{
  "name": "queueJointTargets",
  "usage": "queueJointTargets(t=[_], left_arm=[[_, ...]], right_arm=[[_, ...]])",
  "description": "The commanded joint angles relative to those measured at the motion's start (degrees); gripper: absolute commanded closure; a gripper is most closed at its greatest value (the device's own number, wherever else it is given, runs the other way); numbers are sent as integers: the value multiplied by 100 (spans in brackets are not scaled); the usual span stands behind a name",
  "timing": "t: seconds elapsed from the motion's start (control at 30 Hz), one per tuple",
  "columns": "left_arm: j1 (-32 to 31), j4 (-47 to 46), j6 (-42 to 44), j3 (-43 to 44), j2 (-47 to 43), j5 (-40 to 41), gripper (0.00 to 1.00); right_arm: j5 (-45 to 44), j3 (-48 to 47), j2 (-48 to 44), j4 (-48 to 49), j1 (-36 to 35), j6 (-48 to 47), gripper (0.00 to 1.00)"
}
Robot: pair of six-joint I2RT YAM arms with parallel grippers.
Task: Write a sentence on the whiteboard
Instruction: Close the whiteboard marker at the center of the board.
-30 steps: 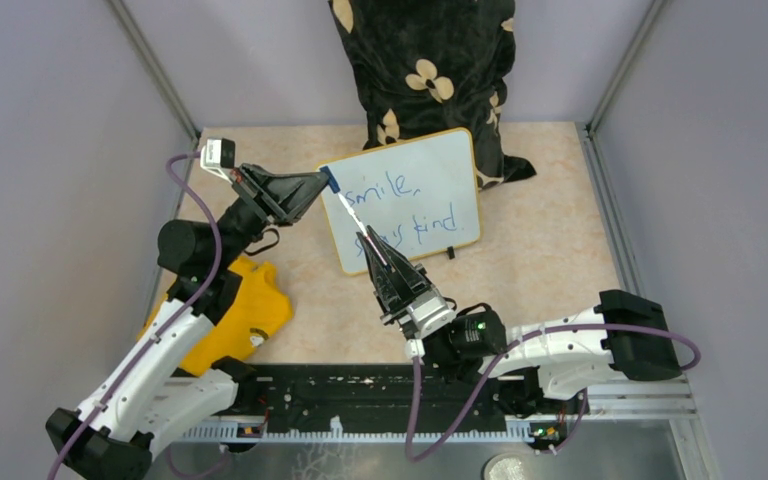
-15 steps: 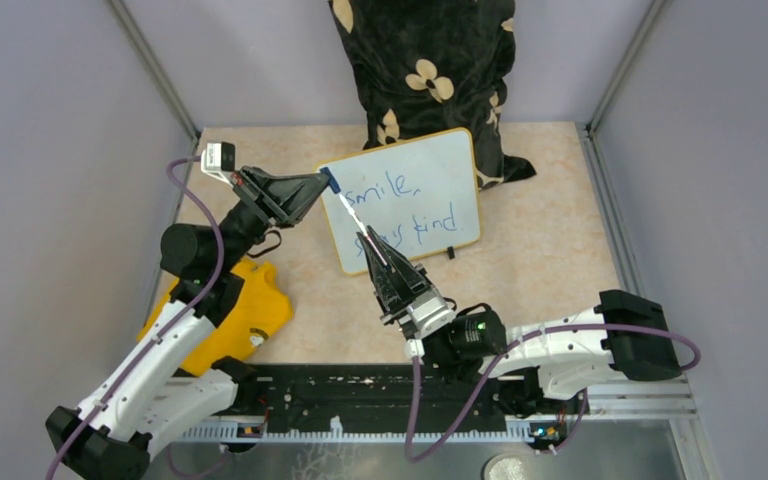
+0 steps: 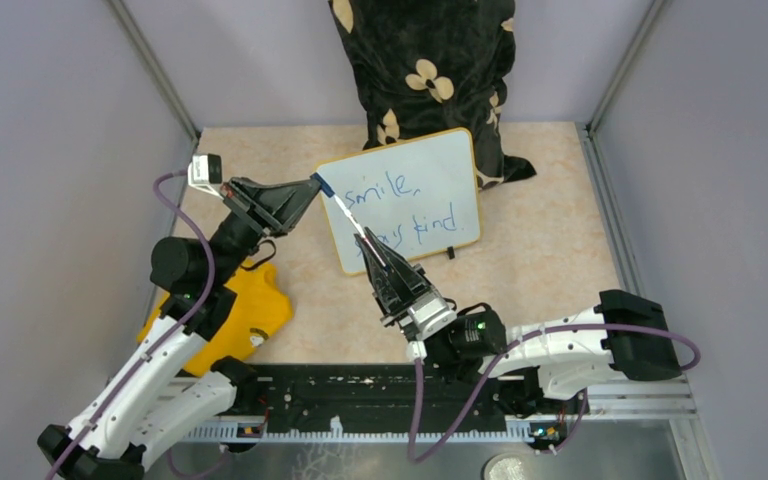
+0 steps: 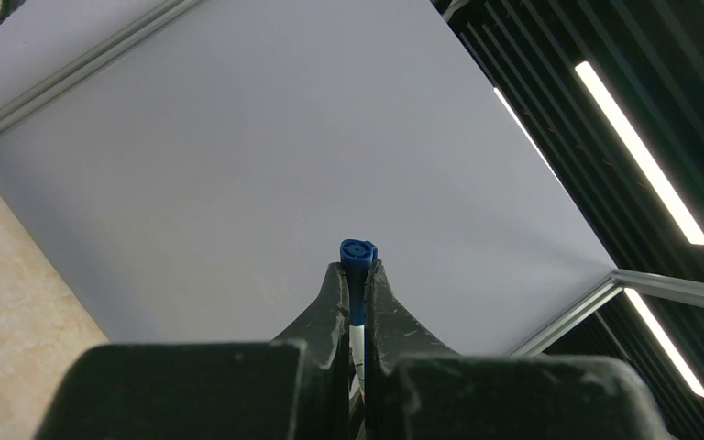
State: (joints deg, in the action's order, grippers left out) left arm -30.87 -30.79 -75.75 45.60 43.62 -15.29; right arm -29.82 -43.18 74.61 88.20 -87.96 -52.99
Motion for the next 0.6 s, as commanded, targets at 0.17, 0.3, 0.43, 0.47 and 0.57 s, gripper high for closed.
queueJointTargets(t=[0.17, 0.3, 0.43, 0.47, 0.57], left_arm=[[-59, -96, 42, 294, 135, -199, 100], [-59, -177, -2, 444, 364, -568, 100], [-53, -321, -161, 443, 564, -823, 100], [-58, -370, -198, 417, 579, -843, 100], [-58, -393, -220, 385, 612, -922, 100]], right_arm=[[-207, -88, -210, 1024, 78, 20, 100], [-136, -86, -241, 868, 76, 129, 100], [-112, -94, -237, 839, 75, 166, 100], [-113, -101, -237, 851, 73, 160, 100], [-117, -124, -219, 904, 74, 108, 100]])
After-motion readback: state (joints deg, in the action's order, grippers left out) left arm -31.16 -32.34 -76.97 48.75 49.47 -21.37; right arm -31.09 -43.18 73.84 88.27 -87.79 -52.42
